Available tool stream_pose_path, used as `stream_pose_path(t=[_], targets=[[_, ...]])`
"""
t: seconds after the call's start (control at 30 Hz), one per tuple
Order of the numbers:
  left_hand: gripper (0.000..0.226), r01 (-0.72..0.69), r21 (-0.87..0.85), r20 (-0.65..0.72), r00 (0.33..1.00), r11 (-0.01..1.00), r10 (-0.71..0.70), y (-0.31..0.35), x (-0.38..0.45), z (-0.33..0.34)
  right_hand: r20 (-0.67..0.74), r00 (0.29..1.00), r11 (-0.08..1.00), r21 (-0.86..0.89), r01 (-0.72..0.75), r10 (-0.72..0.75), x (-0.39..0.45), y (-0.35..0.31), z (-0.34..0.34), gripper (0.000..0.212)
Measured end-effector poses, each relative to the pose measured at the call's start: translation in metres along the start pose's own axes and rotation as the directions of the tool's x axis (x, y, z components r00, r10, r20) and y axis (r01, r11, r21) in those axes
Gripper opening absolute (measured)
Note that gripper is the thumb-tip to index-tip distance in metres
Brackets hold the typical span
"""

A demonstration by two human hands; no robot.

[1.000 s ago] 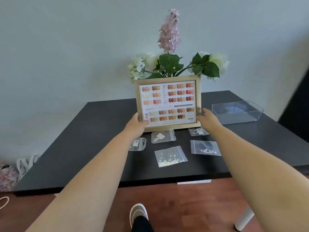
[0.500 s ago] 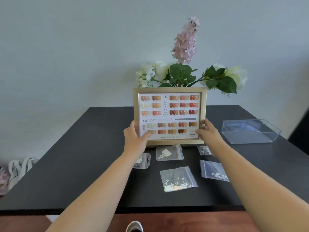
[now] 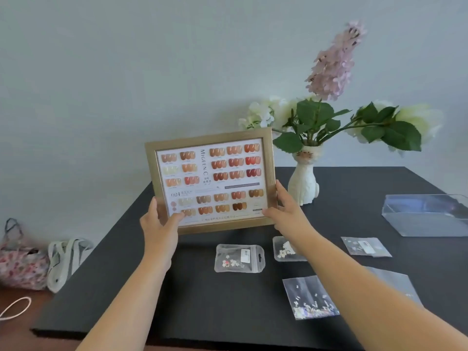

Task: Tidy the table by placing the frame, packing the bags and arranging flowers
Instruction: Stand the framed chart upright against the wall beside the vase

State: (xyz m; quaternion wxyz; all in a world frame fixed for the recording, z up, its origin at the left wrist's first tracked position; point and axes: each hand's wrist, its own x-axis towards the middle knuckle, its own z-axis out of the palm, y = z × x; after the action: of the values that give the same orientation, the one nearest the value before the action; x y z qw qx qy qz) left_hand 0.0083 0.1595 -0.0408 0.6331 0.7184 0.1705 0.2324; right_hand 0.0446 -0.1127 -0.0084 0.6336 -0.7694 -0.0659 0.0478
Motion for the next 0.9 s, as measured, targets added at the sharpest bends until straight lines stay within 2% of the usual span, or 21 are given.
stream_pose_path(t=[0.2, 0.33, 0.47, 0.63, 0.9], targets=[[0.039, 0.021, -0.039, -0.054, 0.998, 0.999, -0.023, -0.013, 0.039, -0.032, 0.050, 0.999, 0.999, -0.045, 0.013, -0.010, 0.035, -0.002, 0.046, 0.082], [0.021, 0.007, -0.037, -0.060, 0.998, 0.999, -0.009, -0.008, 0.071, -0.033, 0.063, 0.998, 0.999, -0.043, 0.012, -0.009, 0.070, -0.004, 0.060, 0.078], [0.016, 0.034, 0.001, -0.054, 0.998, 0.999, -0.034, 0.000, 0.103, -0.026, 0.040, 0.999, 1.000, -0.016, -0.020, 0.021, 0.099, -0.010, 0.067, 0.075], [0.024, 0.065, 0.014, -0.018, 0.998, 0.998, -0.065, 0.008, 0.138, -0.013, 0.028, 0.997, 0.998, 0.014, -0.067, 0.067, 0.137, -0.011, 0.067, 0.075], [0.023, 0.085, 0.023, 0.008, 0.996, 0.996, -0.085, 0.009, 0.195, 0.019, 0.010, 0.996, 0.995, 0.039, -0.091, 0.091, 0.197, -0.009, 0.067, 0.074]])
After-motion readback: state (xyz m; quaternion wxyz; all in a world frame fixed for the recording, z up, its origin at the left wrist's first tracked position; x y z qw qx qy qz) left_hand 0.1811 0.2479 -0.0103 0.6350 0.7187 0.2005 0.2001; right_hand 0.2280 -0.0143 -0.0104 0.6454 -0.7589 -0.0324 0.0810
